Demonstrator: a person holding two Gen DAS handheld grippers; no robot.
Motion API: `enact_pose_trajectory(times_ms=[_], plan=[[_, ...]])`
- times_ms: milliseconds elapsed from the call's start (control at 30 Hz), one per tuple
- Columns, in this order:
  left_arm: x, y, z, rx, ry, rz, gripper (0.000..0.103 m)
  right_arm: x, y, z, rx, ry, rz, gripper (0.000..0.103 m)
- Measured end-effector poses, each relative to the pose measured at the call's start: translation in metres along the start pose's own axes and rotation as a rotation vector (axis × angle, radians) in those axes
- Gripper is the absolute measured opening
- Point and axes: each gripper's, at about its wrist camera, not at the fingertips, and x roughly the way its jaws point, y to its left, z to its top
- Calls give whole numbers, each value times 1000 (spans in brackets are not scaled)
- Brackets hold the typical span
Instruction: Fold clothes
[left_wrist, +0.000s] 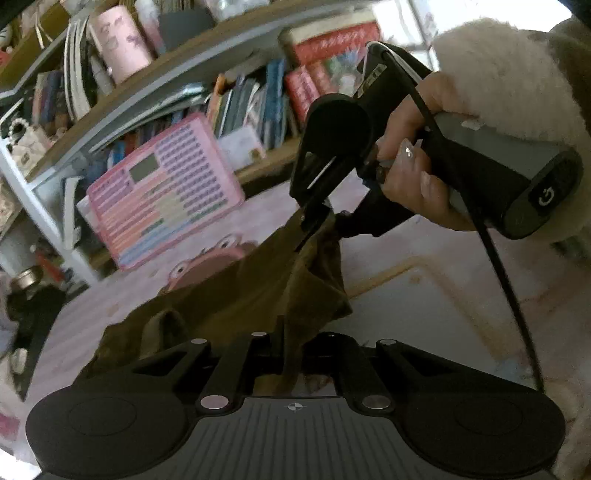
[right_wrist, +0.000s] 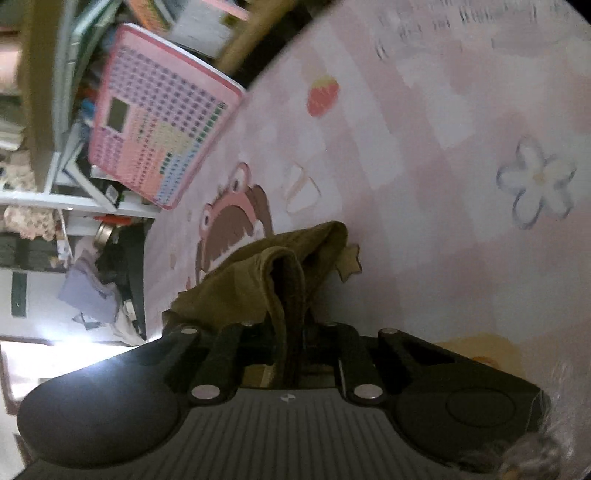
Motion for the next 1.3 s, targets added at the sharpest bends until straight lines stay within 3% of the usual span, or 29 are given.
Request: enact_pose_trajectory(times_ms=[333, 600, 833, 967, 1100, 1167, 1233, 1300], plan=[[-23, 22, 0, -212, -70, -181, 4, -44, 6, -4, -60, -58, -49, 10], [-45, 80, -21, -434, -129, -249, 4, -45, 66, -22, -190, -100, 7, 10], [-54, 146, -56, -577, -156, -291, 4, -10, 132, -50, -281, -125, 45, 10], [-47, 193, -85, -631, -109, -309, 5, 28, 167, -68, -315, -127, 33, 10], [-38, 231, -114, -633, -31, -317, 9, 73, 192, -85, -346, -133, -36, 11], [-35, 245, -127, -614, 5, -324, 10, 95, 196, -91, -333, -133, -75, 17], [-30, 257, -139, -595, 39, -319, 24, 113, 198, -97, -320, -124, -100, 28], [-25, 268, -150, -581, 57, -311, 33, 123, 200, -103, -306, -111, -81, 45]])
